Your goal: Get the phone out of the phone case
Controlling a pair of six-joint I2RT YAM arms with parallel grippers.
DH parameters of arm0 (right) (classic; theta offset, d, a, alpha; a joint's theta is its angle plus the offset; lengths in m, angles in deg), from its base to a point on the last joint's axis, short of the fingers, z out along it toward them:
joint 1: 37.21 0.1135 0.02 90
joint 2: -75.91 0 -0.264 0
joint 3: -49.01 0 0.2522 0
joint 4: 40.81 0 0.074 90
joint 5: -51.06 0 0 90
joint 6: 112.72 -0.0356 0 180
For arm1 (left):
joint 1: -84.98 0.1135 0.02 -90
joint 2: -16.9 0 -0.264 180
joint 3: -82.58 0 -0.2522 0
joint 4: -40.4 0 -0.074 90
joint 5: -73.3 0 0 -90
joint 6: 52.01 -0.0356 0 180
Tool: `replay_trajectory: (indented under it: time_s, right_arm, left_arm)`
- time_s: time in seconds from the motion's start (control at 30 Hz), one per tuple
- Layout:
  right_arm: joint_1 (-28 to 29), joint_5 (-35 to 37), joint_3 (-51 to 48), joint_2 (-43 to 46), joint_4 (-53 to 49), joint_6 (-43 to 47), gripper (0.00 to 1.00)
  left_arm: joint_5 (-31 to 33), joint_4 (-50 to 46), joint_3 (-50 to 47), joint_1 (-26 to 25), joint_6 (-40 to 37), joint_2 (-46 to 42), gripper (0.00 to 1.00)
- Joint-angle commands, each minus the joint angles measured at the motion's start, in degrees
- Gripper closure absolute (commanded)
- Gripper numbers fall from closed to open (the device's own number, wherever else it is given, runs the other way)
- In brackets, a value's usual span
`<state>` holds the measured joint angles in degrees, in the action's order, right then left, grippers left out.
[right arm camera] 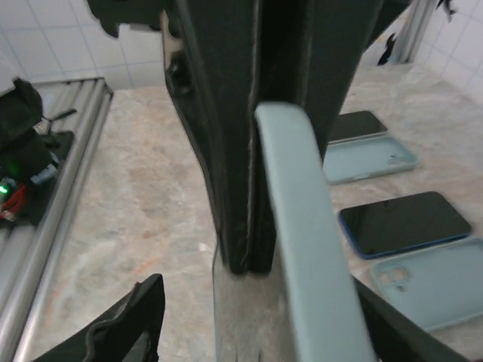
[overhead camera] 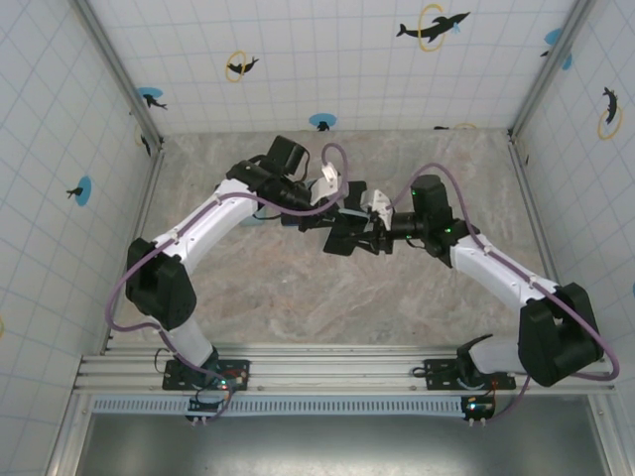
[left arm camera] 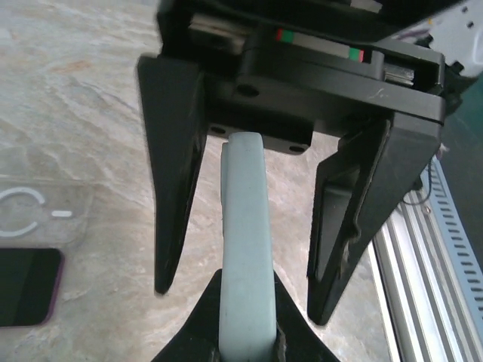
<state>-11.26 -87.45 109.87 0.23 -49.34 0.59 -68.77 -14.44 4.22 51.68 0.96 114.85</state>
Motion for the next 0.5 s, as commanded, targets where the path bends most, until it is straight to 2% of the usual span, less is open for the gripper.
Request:
replay_trajectory:
  time_s: [0.0, 0.03, 0.17, 0.2, 0.3, 0.4, 0.47]
  right_arm:
    - [-2.5, -0.1, -6.1, 4.1, 13.7, -9.1, 0.32]
    - [-2.9, 1.3, -7.9, 5.1, 17.0, -11.9, 0.30]
    - [-3.9, 13.7, -13.9, 8.8, 26.9, -28.0, 0.23]
    - [-4.5, 15.5, -14.7, 9.7, 28.1, -32.9, 0.23]
    - [-5.5, 19.4, -18.8, 11.5, 35.6, -47.0, 0.21]
    - [-5.3, 22.5, -21.5, 12.3, 39.9, -58.5, 0.21]
    - [-5.3, 24.9, -22.9, 12.7, 41.3, -65.8, 0.22]
  left_arm:
    - [-2.8, 13.8, -3.4, 1.5, 12.4, -5.0, 1.00]
    - [-2.3, 18.8, -5.4, 1.7, 16.3, -6.2, 1.00]
    - [1.1, 45.1, -15.3, 2.7, 41.3, -10.4, 1.00]
    - [1.4, 49.2, -16.4, 2.6, 46.3, -10.6, 1.00]
    - [2.3, 55.8, -16.7, 2.6, 61.8, -9.5, 1.00]
    - [4.6, 56.0, -15.1, 2.4, 70.0, -8.2, 1.00]
    - [6.9, 59.7, -17.0, 2.1, 74.5, -9.0, 1.00]
